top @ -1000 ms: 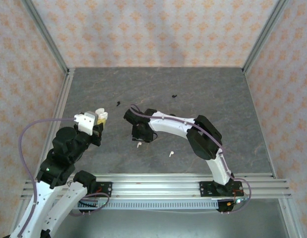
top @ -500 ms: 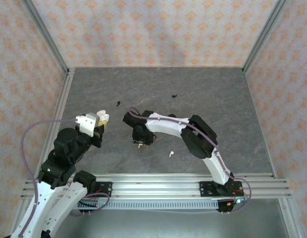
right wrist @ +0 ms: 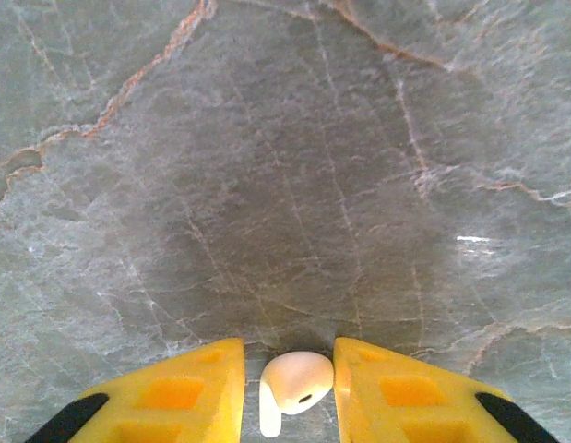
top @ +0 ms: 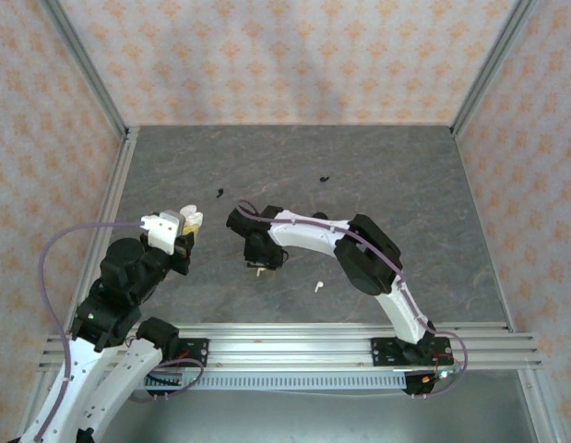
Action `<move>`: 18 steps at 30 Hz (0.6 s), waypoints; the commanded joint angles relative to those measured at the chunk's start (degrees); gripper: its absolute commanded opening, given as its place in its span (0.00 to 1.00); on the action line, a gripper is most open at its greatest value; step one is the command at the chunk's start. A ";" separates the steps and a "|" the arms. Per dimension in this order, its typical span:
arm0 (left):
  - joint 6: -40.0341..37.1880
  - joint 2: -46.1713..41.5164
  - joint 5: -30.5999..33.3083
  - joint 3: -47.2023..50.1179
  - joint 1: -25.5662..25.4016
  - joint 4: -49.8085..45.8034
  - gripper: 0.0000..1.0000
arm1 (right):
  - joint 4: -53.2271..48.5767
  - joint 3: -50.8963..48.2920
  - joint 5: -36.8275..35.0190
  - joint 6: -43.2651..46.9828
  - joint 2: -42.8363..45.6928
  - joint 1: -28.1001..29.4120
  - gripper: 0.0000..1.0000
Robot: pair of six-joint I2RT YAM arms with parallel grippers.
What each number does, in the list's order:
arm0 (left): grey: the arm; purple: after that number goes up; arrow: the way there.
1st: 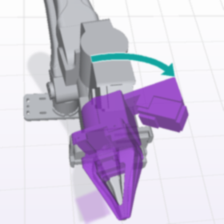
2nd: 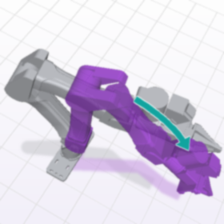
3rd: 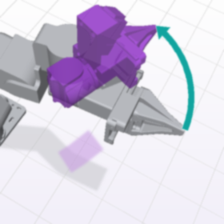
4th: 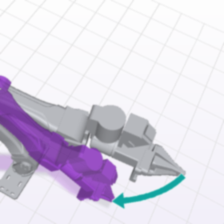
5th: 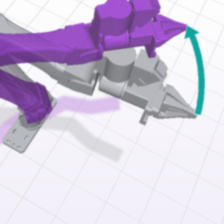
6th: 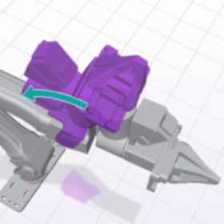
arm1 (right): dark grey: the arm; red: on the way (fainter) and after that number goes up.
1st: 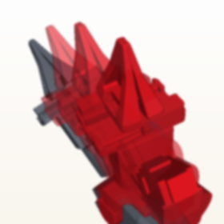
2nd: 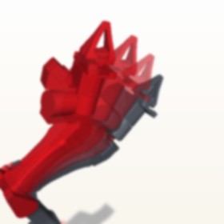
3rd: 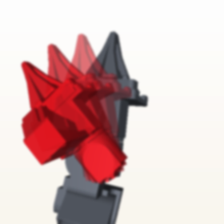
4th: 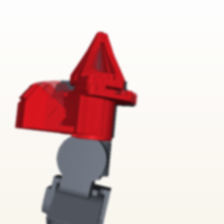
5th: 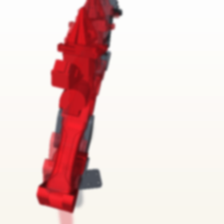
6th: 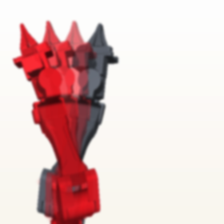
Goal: Insert wireless bluetooth earbuds into charging case
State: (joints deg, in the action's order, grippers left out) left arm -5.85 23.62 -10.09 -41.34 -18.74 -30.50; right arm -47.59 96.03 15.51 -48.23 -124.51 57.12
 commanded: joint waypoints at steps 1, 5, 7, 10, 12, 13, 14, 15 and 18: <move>1.14 -0.49 -0.98 0.05 -0.15 -0.30 0.00 | -2.78 1.42 -0.08 0.10 -1.15 0.50 0.32; 1.44 -0.38 -1.44 0.21 -0.10 -0.22 0.00 | -3.25 1.24 0.31 0.37 -1.70 0.58 0.32; 1.56 -0.40 -1.52 0.22 -0.08 -0.22 0.00 | -3.21 1.25 0.40 0.50 -1.75 0.62 0.30; 1.45 -0.37 -1.79 0.38 -0.11 0.03 0.00 | -3.26 1.35 0.32 0.67 -1.72 0.62 0.25; 1.38 -0.32 -1.80 0.61 -0.14 0.33 0.00 | -3.38 1.44 -0.03 0.81 -1.47 0.60 0.23; 1.37 -0.20 -1.70 0.78 -0.11 0.56 0.00 | -3.39 1.44 -0.25 0.90 -1.40 0.60 0.22; 1.35 -0.09 -1.74 0.98 -0.09 0.75 0.00 | -3.31 1.44 -0.37 0.94 -1.23 0.62 0.21; 1.36 0.00 -1.78 1.09 -0.15 1.00 0.00 | -3.30 1.44 -0.47 1.15 -1.10 0.62 0.19; 0.85 0.15 -2.81 1.87 -0.11 2.29 0.00 | -3.21 1.27 -1.59 1.60 -0.26 0.53 0.17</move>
State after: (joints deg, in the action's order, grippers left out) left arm -4.99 23.66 -11.62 -40.34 -18.74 -30.24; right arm -48.69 96.62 15.46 -47.35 -124.81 57.21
